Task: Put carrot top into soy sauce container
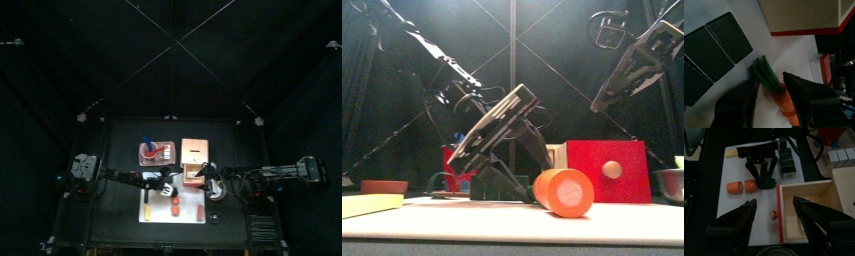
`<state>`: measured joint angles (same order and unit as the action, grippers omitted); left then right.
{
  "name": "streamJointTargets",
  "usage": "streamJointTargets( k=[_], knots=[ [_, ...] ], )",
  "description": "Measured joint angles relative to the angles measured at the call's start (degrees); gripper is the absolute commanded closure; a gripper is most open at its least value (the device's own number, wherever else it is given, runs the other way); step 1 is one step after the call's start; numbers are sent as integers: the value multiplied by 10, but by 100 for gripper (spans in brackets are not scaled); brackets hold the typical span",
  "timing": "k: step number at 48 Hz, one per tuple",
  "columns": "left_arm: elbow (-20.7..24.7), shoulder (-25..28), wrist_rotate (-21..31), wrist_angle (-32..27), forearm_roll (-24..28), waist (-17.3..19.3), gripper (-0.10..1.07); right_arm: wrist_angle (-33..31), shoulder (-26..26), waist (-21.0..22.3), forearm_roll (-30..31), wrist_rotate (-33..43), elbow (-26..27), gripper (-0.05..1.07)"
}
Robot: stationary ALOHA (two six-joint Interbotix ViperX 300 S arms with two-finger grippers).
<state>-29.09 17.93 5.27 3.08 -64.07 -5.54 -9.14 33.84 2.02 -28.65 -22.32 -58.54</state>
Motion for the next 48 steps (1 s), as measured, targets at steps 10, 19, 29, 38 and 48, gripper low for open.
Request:
streamJointTargets(
  k=[10, 19, 29, 38, 48],
  knots=[
    [0, 3, 0, -2, -2, 0, 39, 1, -1, 0, 1, 0, 0, 11],
    [0, 0, -5, -1, 4, 0, 41, 0, 0, 1, 0, 0, 0, 11],
    [0, -38, -4, 5, 81, 0, 41, 1, 0, 0, -1, 0, -1, 11],
    [-11, -91, -6, 4, 148, 0, 41, 1, -1, 0, -5, 0, -1, 11],
    [-71, -163, -9, 23, 247, 1, 41, 1, 0, -1, -6, 0, -1, 11]
  ],
)
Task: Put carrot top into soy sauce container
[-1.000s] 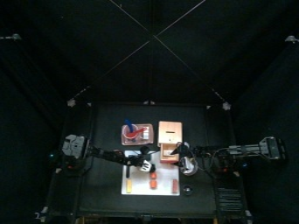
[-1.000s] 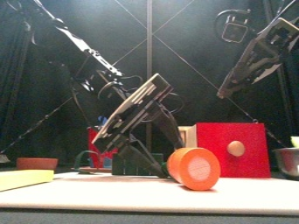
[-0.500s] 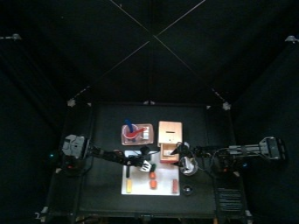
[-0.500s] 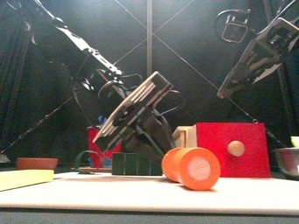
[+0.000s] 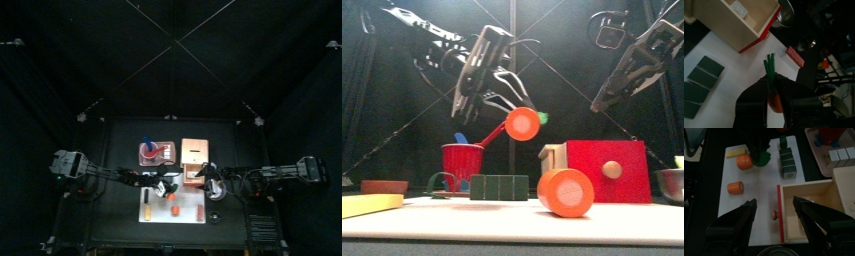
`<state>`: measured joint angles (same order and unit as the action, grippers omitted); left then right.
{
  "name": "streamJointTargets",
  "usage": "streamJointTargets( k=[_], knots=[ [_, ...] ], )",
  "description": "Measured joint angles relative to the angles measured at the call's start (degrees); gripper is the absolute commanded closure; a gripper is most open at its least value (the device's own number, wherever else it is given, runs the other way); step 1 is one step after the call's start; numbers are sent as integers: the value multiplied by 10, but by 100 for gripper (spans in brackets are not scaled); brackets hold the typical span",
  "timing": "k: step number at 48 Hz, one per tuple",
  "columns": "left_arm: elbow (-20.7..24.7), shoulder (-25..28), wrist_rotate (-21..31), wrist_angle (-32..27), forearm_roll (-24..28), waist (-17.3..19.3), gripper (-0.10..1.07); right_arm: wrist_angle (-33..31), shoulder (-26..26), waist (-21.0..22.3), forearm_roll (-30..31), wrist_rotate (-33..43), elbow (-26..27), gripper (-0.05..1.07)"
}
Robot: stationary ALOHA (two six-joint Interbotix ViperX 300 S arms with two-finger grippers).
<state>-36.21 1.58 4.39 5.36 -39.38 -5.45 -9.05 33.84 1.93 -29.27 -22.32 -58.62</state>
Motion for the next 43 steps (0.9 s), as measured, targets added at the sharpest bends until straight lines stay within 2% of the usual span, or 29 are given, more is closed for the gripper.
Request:
streamJointTargets(
  k=[13, 21, 28, 35, 43],
  knots=[
    [-113, -93, 1, 114, 176, 0, 42, 0, 0, -1, -6, 0, 0, 11],
    [-190, -150, -2, 204, 258, 4, 42, 0, 0, -1, -15, 0, 0, 11],
    [-259, -200, -7, 265, 318, 24, 42, 4, -1, -1, -25, 0, 0, 11],
    [-316, -240, -39, 283, 368, 54, 42, 5, -4, -1, -28, 0, 0, 11],
    [-363, -273, -118, 284, 395, 83, 42, 7, -5, -1, -33, 0, 0, 11]
  ],
)
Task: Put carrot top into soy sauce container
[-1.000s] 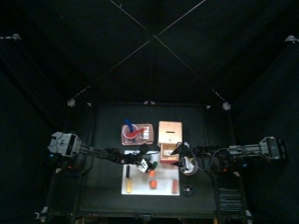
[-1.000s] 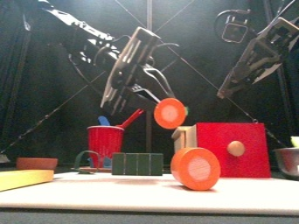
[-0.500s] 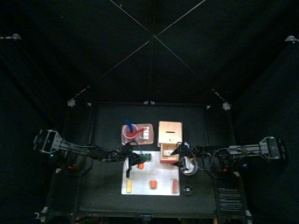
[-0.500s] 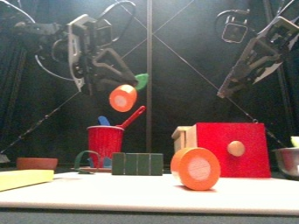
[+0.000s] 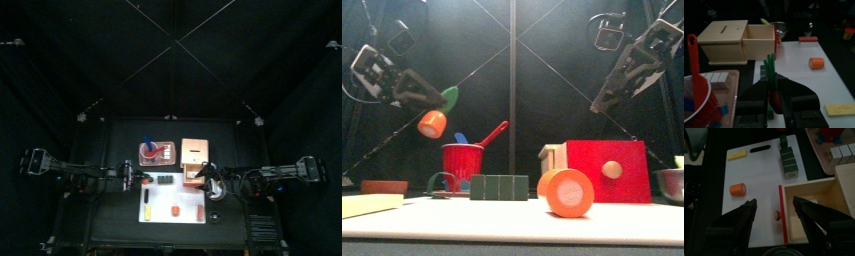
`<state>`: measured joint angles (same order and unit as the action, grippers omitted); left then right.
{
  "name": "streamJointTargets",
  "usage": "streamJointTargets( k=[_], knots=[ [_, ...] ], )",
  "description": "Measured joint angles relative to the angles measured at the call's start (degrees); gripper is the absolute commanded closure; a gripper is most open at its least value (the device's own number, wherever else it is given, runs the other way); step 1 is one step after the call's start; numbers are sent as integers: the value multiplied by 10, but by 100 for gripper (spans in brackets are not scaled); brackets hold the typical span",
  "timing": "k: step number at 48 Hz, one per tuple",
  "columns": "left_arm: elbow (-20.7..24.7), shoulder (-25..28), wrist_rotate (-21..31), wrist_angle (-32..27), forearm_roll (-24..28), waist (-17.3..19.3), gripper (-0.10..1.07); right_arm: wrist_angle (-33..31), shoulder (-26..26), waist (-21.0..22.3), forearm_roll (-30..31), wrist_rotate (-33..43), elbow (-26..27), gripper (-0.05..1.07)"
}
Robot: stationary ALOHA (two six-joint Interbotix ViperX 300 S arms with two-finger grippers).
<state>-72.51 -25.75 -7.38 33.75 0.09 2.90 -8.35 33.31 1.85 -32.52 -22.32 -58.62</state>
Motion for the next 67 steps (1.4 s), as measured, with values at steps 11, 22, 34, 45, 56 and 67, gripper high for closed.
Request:
streamJointTargets(
  k=[11, 22, 34, 45, 56, 67],
  knots=[
    [-41, -30, -72, 1, -45, 12, 43, 0, -1, -4, -13, 0, 0, 11],
    [-79, -45, -74, 4, -96, 13, 43, 0, 0, -6, -13, 0, 1, 11],
    [-106, -47, -75, 11, -108, 20, 43, 0, 0, -6, -12, 0, 1, 11],
    [-124, -47, -76, 12, -110, 31, 43, 0, -1, -7, -12, 0, 1, 11],
    [-125, -39, -76, 11, -118, 38, 43, 4, -3, -7, -13, 0, 0, 11],
    [-124, -18, -76, 11, -120, 34, 41, 5, -4, -6, -14, 0, 4, 11]
  ],
)
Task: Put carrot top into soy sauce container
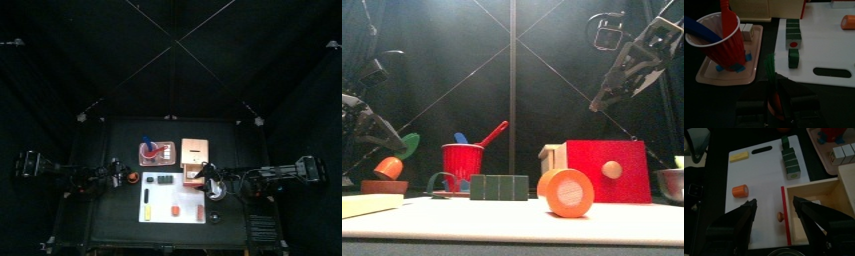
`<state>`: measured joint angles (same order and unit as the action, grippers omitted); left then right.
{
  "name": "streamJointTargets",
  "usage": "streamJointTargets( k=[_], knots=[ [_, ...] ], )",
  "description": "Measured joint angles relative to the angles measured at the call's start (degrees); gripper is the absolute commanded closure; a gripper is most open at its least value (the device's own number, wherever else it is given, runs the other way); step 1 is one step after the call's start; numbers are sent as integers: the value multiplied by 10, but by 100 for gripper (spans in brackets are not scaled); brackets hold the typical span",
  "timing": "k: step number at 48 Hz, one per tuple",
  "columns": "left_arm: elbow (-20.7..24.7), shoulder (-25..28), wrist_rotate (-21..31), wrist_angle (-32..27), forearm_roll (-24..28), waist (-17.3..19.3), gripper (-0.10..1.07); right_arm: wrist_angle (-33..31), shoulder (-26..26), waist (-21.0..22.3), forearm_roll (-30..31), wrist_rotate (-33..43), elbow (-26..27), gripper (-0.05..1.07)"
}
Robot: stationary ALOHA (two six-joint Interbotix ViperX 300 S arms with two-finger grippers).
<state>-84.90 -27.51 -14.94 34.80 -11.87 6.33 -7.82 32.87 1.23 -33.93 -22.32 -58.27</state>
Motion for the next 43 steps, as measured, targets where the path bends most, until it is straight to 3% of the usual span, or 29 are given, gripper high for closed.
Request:
streamJointTargets(
  k=[12, 22, 32, 43],
  knots=[
    [11, 41, 2, 0, -8, -2, 39, 0, -2, 1, 0, 0, 1, 11],
    [28, 75, 1, 4, -11, -3, 28, 0, -4, 1, -6, 0, 2, 11],
    [29, 77, 2, 4, -30, -3, 18, 0, -4, 1, -9, 0, 2, 11],
    [28, 59, 3, 4, -35, -21, 18, 0, -4, 1, -9, 0, 2, 11]
  ],
)
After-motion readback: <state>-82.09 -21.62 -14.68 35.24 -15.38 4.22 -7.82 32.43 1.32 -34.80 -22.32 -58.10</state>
